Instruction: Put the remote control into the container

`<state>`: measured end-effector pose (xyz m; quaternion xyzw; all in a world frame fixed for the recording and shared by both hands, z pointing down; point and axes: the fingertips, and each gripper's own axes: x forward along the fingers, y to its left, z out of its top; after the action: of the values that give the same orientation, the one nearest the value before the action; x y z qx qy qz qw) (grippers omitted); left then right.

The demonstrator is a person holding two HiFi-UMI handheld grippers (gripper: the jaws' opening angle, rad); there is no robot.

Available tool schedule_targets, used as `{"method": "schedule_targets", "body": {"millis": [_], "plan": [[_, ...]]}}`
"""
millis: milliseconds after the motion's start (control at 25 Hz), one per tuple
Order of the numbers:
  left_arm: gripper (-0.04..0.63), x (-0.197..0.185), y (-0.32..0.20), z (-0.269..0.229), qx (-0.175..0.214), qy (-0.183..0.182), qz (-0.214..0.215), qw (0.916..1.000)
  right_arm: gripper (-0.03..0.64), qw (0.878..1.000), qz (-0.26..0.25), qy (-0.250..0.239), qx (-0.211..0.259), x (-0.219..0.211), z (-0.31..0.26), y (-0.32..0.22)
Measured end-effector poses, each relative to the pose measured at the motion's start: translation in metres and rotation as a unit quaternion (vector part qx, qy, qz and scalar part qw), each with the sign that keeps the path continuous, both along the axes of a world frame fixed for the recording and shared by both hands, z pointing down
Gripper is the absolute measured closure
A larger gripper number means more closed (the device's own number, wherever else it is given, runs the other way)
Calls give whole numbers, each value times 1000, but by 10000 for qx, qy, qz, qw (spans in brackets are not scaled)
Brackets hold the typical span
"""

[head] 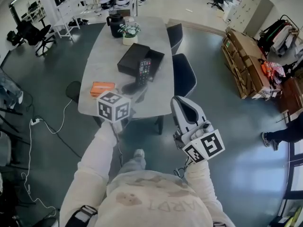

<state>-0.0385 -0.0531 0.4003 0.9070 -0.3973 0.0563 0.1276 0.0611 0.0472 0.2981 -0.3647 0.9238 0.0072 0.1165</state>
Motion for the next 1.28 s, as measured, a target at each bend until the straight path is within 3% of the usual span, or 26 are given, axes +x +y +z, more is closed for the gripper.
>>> {"method": "schedule_targets", "body": {"millis": [640, 1280], "plan": [[486, -30, -152, 44, -563, -311, 530, 9965, 598, 9985, 541, -16, -45, -44, 7, -128], [486, -28, -247, 100, -1320, -761, 342, 9877, 598, 9983, 569, -30, -136, -34, 8, -202]]}}
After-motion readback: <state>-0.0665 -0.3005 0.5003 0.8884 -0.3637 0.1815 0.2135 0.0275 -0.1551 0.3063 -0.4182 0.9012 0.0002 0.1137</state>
